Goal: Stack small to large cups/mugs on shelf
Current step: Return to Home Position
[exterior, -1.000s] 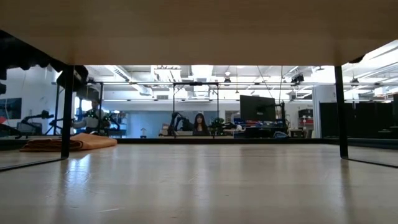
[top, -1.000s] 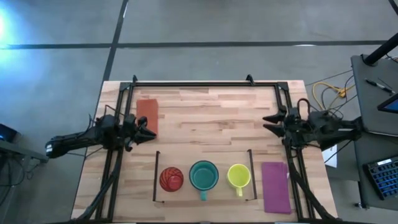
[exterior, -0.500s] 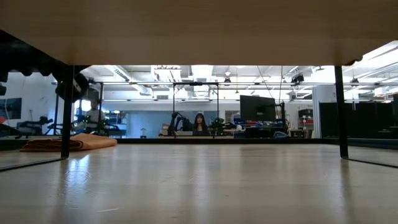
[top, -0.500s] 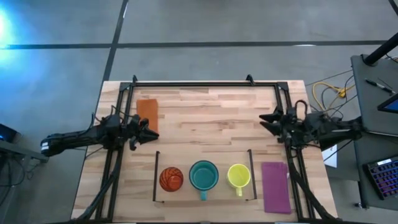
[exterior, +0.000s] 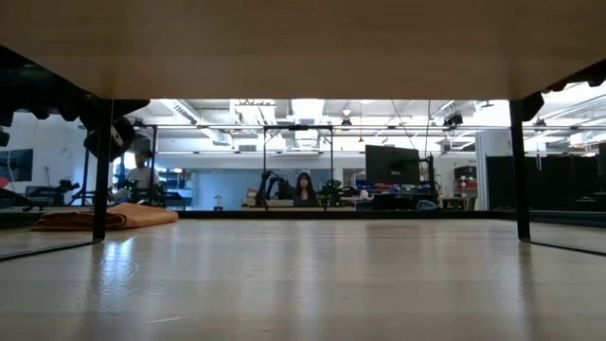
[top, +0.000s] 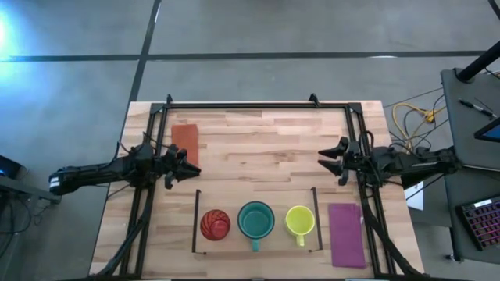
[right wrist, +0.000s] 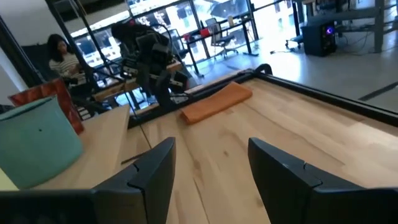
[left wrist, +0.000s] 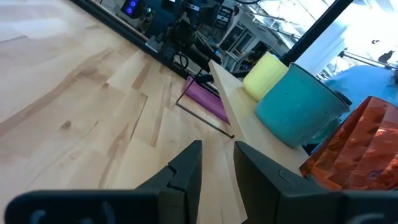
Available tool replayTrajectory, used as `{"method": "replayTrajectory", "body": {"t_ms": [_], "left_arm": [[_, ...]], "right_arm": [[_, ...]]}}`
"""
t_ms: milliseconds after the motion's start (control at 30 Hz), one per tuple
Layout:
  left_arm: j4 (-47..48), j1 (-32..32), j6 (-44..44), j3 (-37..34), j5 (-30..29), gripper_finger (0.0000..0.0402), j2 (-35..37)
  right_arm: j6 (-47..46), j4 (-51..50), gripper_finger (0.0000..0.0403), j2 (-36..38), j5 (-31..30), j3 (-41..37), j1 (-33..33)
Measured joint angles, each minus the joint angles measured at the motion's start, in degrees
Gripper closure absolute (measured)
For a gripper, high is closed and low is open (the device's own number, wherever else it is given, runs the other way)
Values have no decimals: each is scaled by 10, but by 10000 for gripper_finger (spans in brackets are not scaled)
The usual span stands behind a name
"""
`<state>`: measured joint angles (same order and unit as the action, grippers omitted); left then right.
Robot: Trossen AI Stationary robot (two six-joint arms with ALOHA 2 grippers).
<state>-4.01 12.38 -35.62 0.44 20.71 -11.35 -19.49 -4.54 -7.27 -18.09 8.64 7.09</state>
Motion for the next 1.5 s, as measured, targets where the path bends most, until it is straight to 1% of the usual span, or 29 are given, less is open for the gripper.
{"method": "replayTrajectory", "body": {"t_ms": [300, 333, 400, 433, 467, 533, 733, 900, 1300, 1500], "left_arm": [[0, 0, 0, 0, 0, 323, -2], [0, 0, 0, 0, 0, 323, -1], [0, 0, 0, 0, 0, 323, -2], [0, 0, 0, 0, 0, 323, -1], [0, 0, 0, 0, 0, 323, -2], [-2, 0, 0, -1, 0, 323, -1], [0, 0, 0, -1, -2, 323, -7], [0, 0, 0, -1, -3, 323, -9], [0, 0, 0, -1, -3, 323, -13], [0, 0, 0, -1, -4, 323, -12]], "right_arm": [[0, 4, 209, -4, 0, 0, 0], [0, 7, 209, 8, 0, -7, 0], [0, 1, 209, 60, 0, -30, 0], [-1, 14, 209, 73, -1, -44, 0], [0, 51, 209, 72, -4, -58, -1], [-1, 87, 209, 61, 3, -82, 0], [0, 74, 209, 1, 18, -81, 0], [0, 72, 209, -18, 17, -81, 16], [0, 70, 209, 73, 30, -81, 19], [0, 77, 209, 73, 30, -81, 19]]}}
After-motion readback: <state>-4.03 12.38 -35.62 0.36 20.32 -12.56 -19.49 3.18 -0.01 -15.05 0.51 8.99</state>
